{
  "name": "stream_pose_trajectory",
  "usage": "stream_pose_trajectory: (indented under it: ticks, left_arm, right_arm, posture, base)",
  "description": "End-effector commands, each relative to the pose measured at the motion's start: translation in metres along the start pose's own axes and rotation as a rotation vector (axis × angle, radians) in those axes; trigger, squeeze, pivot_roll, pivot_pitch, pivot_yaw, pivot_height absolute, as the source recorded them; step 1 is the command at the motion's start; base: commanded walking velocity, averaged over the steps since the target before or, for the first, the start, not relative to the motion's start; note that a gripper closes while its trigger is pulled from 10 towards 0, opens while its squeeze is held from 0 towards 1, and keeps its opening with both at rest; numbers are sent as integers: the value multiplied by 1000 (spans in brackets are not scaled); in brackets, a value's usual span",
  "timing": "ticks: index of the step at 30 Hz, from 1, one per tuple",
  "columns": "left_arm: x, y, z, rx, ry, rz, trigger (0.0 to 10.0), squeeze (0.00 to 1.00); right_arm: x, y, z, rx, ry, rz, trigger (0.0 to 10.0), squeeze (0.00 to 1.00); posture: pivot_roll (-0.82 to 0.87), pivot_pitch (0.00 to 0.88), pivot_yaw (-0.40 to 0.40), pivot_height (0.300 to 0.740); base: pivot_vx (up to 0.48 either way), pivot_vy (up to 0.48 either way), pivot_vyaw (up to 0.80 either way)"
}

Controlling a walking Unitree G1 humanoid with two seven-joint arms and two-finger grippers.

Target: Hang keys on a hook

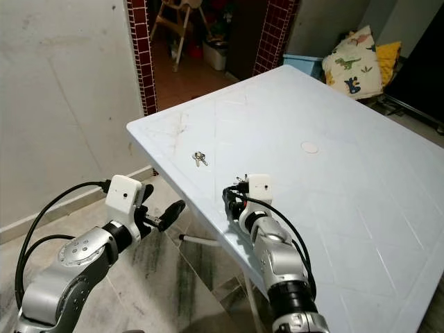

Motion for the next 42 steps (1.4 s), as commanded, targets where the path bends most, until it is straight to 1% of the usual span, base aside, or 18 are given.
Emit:
stream_pose_trajectory:
  ticks: [1, 5, 13, 14, 21, 23, 28, 33, 34, 35, 36, 37, 38, 39, 40, 41, 42]
  left_arm:
    - [2, -2, 1, -6, -4, 6, 10000, 0]
    - [2, -3, 2, -10, -5, 10, 10000, 0]
    - [2, -4, 0, -4, -9, 10, 10000, 0]
    - [2, -4, 0, -3, -8, 10, 10000, 0]
    - [2, -5, 2, -4, -5, 12, 10000, 0]
    - [2, -5, 2, -3, -4, 13, 10000, 0]
    - [2, -5, 1, 0, -5, 15, 10000, 0]
    - [2, -5, 1, 3, -4, 15, 10000, 0]
    - [2, -5, 1, 3, -3, 16, 10000, 0]
    - [2, -6, 2, 3, -2, 16, 10000, 0]
    - [2, -6, 2, 3, -2, 17, 10000, 0]
    - [2, -6, 2, 3, -2, 17, 10000, 0]
    - [2, -6, 2, 3, 0, 20, 10000, 0]
    - [2, -6, 2, 3, 0, 20, 10000, 0]
    - [2, -6, 3, 3, 3, 20, 10000, 0]
    - [1, -6, 4, 2, 4, 19, 10000, 0]
    - [1, -6, 4, 2, 4, 19, 10000, 0]
  right_arm:
    - [-18, 6, 4, -10, -14, -76, 0, 0]
    - [-14, 13, -7, 44, -22, -71, 0, 0]
    - [-3, 18, -15, 73, -51, -56, 0, 0]
    - [1, 20, -19, 89, -75, -54, 0, 0]
    - [8, 23, -26, 130, -95, -51, 0, 0]
    - [16, 23, -33, 160, -107, -36, 0, 0]
    - [21, 22, -33, 159, -117, -25, 0, 0]
    - [32, 24, -37, 179, -85, 15, 0, 0]
    - [40, 25, -37, 179, 5, 53, 0, 0]
    - [42, 25, -38, 177, 40, 66, 0, 0]
    - [44, 25, -35, 157, 75, 80, 667, 0]
    - [46, 25, -33, 142, 92, 87, 667, 0]
    - [54, 26, -30, 119, 136, 144, 10000, 1000]
    - [54, 26, -30, 119, 136, 144, 10000, 1000]
    - [47, 25, -19, 72, 199, 117, 10000, 1000]
    - [42, 25, -13, 56, 216, 95, 10000, 1000]
    - [42, 25, -13, 56, 216, 95, 10000, 1000]
  posture:
    - [266, 40, -99, 740]
    - [265, 34, -98, 740]
    - [262, 30, -97, 740]
    - [260, 30, -98, 740]
    - [256, 28, -101, 740]
    - [255, 28, -101, 740]
    - [258, 27, -103, 740]
    - [254, 25, -104, 740]
    - [252, 25, -106, 740]
    - [252, 25, -106, 740]
    - [249, 25, -107, 740]
    - [249, 25, -107, 740]
    - [249, 25, -107, 740]
    - [249, 25, -107, 740]
    - [247, 26, -110, 740]
    - [245, 27, -113, 740]
    - [245, 27, -113, 740]
  base:
    - [0, 0, 0]
    - [0, 0, 0]
    - [0, 0, 0]
    - [0, 0, 0]
    - [0, 0, 0]
    - [0, 0, 0]
    - [0, 0, 0]
    - [0, 0, 0]
    - [0, 0, 0]
    - [0, 0, 0]
    - [0, 0, 0]
    - [0, 0, 0]
    - [0, 0, 0]
    - [0, 0, 0]
    - [0, 0, 0]
    - [0, 0, 0]
    - [0, 0, 0]
Point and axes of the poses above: a point about 5 cm out from each wrist's last joint towards the gripper, its own y axis pointing back from the gripper into the wrist, its own x axis along the axis of the wrist's last joint, z = x × y, the point moved 5 cm from there along -y, pointing out of the wrist towards the gripper, and after that the axes turned 13 degrees about -y, right-handed, at the moved point
